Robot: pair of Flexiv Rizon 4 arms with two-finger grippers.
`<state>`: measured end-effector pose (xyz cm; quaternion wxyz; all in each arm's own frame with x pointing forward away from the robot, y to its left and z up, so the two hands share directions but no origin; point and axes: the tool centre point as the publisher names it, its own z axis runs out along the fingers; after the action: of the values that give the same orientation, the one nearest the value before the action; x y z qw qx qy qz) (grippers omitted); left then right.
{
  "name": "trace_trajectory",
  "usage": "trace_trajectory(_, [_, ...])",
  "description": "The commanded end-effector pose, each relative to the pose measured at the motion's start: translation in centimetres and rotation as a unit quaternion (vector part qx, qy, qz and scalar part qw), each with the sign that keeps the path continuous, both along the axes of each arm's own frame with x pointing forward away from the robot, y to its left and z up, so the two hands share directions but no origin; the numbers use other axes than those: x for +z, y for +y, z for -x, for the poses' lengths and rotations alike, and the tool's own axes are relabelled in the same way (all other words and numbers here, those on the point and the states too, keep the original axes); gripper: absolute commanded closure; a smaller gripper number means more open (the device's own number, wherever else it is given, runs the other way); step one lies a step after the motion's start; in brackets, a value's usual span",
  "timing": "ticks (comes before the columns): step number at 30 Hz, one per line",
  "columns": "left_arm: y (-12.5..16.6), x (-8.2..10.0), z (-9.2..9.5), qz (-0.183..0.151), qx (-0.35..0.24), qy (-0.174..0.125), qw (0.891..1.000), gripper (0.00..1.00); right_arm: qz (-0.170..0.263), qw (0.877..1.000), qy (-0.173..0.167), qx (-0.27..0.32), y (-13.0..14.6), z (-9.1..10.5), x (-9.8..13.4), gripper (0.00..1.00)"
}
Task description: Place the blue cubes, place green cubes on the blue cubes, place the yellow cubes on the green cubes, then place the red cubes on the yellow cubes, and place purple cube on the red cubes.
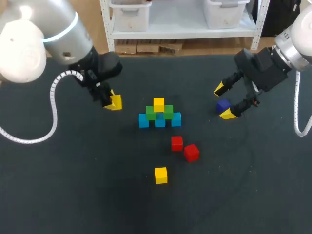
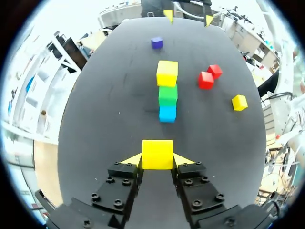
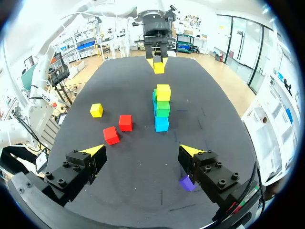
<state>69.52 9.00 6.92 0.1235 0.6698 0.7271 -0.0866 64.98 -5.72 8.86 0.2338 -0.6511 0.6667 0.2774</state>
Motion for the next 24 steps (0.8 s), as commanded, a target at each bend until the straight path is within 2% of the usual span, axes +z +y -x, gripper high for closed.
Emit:
trace_trajectory(1, [-1.3,1.3,-0.2,-0.007,-0.014,-0.002,1.000,1.00,-0.001,1.000,0.000,0.001,0.0,-0.1,0.0,0.00])
trace_trajectory(13, [-4.7,1.5,0.0,0.011,-0.023,0.006,1.000,1.00,-0.001,1.000,0.000,0.001,0.0,-0.1,0.0,0.00])
trace_trajectory(20, [-6.0,0.7,0.3,0.006,-0.010,0.016,1.000,1.00,-0.001,1.000,0.000,0.001,0.0,-0.1,0.0,0.00])
trace_trajectory(24, [-6.5,0.4,0.5,0.014,-0.005,0.018,1.000,1.00,-0.001,1.000,0.000,0.001,0.0,-0.1,0.0,0.00])
